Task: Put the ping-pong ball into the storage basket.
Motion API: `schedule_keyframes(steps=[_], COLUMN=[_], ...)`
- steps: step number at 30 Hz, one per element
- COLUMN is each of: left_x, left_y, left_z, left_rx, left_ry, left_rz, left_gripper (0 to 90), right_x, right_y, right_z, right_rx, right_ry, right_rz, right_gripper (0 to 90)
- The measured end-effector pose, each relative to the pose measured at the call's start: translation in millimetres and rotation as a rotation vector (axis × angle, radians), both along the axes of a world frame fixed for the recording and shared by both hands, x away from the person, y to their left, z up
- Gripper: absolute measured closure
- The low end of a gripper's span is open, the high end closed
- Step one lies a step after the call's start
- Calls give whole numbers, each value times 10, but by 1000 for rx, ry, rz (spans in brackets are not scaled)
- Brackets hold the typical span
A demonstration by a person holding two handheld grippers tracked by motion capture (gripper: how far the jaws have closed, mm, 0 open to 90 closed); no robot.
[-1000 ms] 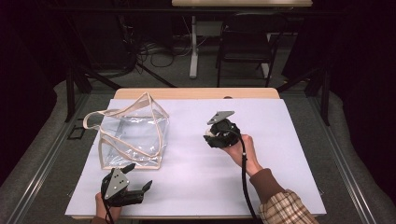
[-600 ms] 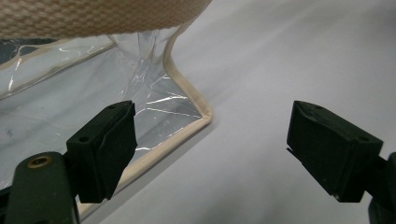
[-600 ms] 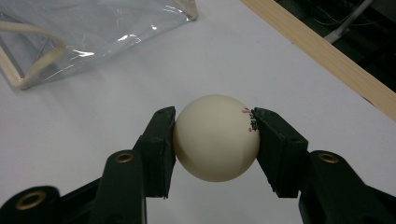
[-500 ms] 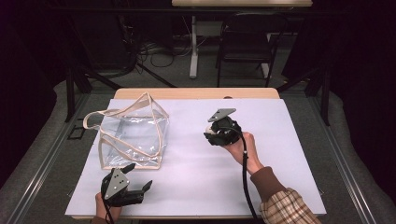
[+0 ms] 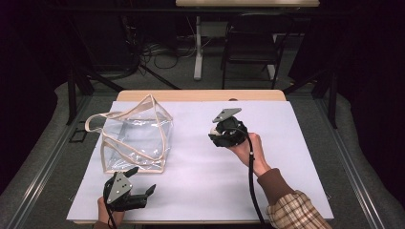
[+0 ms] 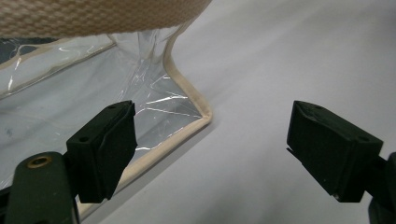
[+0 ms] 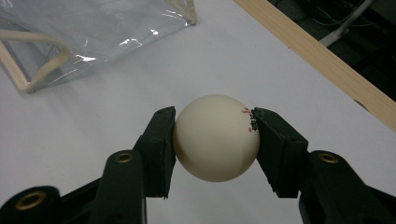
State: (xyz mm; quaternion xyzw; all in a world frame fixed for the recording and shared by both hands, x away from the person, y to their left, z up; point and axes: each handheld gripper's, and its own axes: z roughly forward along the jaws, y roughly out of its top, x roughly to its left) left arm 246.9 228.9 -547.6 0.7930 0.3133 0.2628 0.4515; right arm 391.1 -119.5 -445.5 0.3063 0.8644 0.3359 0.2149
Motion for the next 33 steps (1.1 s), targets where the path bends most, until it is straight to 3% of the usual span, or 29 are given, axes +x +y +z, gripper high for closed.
schedule_keyframes(steps=[16,33], left_x=[-1,-5], left_y=[0,4], left_z=[-1,4], left_rx=[-2,0], left_ry=[1,-3], left_rz=[1,2], left_gripper=[161,161], right_x=[5,-15], right_y=[15,35], right_z=[105,321], right_rx=[18,24], right_ry=[0,-35], right_rz=[17,25], right_gripper=[508,508])
